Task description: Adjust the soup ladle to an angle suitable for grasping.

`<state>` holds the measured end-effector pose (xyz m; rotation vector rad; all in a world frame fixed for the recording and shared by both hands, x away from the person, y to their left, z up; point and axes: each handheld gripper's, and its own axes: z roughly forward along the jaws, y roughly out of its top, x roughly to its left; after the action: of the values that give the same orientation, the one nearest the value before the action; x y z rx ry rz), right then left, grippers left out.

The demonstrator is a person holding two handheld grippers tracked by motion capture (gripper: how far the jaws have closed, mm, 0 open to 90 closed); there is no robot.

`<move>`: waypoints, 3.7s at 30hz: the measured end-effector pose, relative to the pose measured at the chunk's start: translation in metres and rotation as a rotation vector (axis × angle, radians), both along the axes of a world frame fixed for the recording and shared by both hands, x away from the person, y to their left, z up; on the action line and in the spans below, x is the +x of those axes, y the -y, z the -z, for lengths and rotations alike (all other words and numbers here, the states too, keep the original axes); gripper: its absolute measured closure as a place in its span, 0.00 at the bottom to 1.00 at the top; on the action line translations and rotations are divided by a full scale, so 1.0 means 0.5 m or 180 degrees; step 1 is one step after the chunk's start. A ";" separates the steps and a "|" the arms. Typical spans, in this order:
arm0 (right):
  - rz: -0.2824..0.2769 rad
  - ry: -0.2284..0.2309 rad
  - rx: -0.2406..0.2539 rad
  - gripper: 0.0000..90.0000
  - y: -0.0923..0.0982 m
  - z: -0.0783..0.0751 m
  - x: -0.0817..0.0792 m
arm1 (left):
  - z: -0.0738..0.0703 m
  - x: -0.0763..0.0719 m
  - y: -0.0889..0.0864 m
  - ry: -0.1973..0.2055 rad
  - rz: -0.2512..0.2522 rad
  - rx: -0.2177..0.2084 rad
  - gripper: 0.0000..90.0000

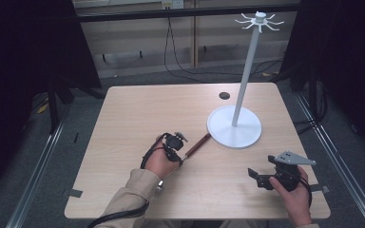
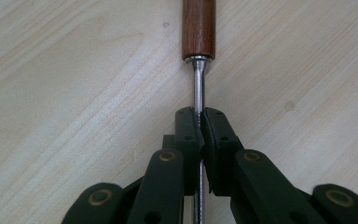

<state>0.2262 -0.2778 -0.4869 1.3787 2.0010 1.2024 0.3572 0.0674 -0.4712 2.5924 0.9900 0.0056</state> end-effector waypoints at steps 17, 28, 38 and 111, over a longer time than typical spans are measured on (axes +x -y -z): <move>-0.0010 0.0024 0.0001 0.04 -0.005 -0.001 0.001 | -0.043 -0.007 -0.072 0.0104 -0.0055 -0.0723 0.95; -0.0032 0.0050 0.0010 0.04 -0.013 -0.001 0.003 | -0.087 -0.030 -0.110 0.0472 -0.0059 -0.1344 0.95; 0.0043 0.0294 0.0373 0.03 -0.045 -0.053 0.004 | -0.112 -0.057 -0.091 0.0770 0.0045 -0.1645 0.95; -0.0835 0.0707 0.1210 0.83 -0.175 -0.234 0.145 | -0.083 -0.127 -0.068 0.1351 0.0190 -0.1899 0.20</move>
<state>0.2987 -0.1903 -0.3699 1.0991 1.9025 1.8442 0.2937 0.1012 -0.4297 1.9592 0.6340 0.2043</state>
